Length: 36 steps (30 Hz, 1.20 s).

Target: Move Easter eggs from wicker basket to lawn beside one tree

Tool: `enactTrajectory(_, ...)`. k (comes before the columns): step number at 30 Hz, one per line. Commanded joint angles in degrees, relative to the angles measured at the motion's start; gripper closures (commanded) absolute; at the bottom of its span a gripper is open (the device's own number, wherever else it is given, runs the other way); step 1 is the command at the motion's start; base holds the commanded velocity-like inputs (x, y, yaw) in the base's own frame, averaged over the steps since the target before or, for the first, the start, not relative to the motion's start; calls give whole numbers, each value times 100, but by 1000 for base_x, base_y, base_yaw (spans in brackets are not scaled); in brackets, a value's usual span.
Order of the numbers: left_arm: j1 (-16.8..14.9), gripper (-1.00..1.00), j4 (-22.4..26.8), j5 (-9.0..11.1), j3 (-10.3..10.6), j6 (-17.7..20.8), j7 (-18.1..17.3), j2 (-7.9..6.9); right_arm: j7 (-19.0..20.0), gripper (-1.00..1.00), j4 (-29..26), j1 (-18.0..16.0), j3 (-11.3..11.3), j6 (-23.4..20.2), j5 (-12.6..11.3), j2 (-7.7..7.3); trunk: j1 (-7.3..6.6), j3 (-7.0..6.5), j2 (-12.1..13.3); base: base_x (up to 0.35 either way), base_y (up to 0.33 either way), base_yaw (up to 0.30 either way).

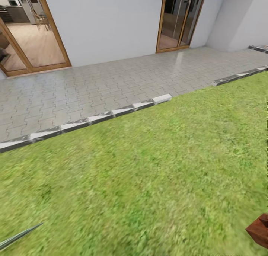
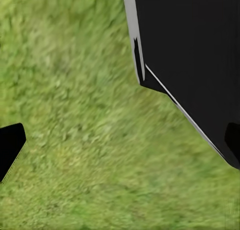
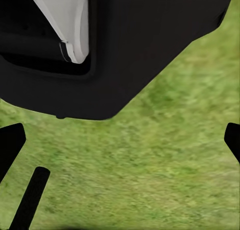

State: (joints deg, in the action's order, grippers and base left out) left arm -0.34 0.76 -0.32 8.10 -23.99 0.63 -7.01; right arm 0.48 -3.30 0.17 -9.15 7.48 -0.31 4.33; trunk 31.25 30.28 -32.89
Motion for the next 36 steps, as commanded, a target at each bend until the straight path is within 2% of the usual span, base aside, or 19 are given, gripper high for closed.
enactTrajectory(1, -1, -100, -3, -3, 33, -18, 7, -1, 5, -100, -4, 2, -17, 12, -4, -1, 2, -4, -5, 0, 0, -167)
enactTrajectory(20, -1, -100, -1, -3, 81, -11, -2, 6, 5, -100, -4, 3, -17, 11, -4, -2, 2, -162, -5, 0, 0, -131)
enactTrajectory(36, -1, -100, -5, -3, 97, -10, 0, -1, 5, -100, -4, 1, -17, 10, -4, -2, 2, -307, -5, 0, 0, -14)
